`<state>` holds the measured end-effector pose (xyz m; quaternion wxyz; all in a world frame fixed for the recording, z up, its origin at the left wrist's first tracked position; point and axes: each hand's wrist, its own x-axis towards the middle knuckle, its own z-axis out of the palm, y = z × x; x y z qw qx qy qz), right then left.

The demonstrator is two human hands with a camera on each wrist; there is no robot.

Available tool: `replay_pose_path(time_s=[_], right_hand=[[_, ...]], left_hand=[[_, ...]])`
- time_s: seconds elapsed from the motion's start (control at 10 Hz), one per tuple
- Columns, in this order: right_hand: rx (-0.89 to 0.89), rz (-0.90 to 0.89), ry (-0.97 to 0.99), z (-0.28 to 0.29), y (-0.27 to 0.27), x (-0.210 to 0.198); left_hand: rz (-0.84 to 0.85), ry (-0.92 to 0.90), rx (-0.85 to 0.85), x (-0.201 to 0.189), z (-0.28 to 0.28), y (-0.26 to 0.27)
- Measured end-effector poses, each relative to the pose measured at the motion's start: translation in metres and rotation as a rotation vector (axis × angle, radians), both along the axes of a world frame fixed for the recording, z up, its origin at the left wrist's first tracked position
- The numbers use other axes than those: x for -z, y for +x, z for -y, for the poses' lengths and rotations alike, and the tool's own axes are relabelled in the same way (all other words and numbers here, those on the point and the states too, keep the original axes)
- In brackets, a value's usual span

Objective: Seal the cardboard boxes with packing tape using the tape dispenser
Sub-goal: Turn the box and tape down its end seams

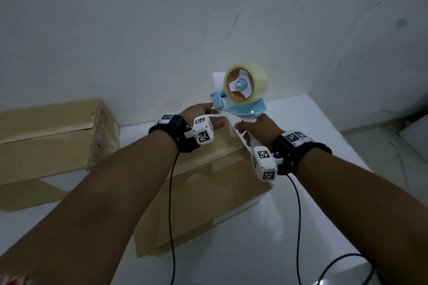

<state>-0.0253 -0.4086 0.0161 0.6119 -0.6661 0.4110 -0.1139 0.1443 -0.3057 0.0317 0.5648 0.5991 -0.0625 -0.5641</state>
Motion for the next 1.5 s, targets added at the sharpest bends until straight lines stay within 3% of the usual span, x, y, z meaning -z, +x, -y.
replay_pose_path(time_s=[0.1,0.2,0.3,0.5,0.9,1.1,1.2,1.3,1.5], right_hand=[[0.012,0.004,-0.013,-0.001,-0.003,0.001],[0.022,-0.028,-0.028,0.002,-0.007,0.004],[0.029,-0.039,-0.041,0.003,-0.011,0.007],[0.048,-0.049,-0.038,0.003,-0.02,0.01],[-0.01,-0.093,-0.085,-0.009,-0.015,0.008],[-0.003,-0.093,-0.047,-0.006,-0.02,0.004],[-0.008,-0.1,-0.041,-0.009,-0.024,0.005],[-0.012,-0.146,-0.062,-0.012,-0.026,0.008],[-0.036,-0.186,-0.112,-0.016,-0.025,0.006]], left_hand=[[0.162,-0.004,0.099,0.008,0.005,0.009],[0.151,0.082,0.049,0.009,0.025,0.015],[0.46,0.122,0.225,0.005,0.031,0.019],[0.809,0.295,0.446,0.008,0.046,0.028],[0.921,0.286,0.478,0.019,0.038,0.029],[0.847,0.306,0.298,0.033,0.038,0.041],[0.957,0.333,0.483,0.039,0.038,0.039],[0.915,0.357,0.515,0.034,0.039,0.037],[1.128,0.392,0.67,0.035,0.046,0.03]])
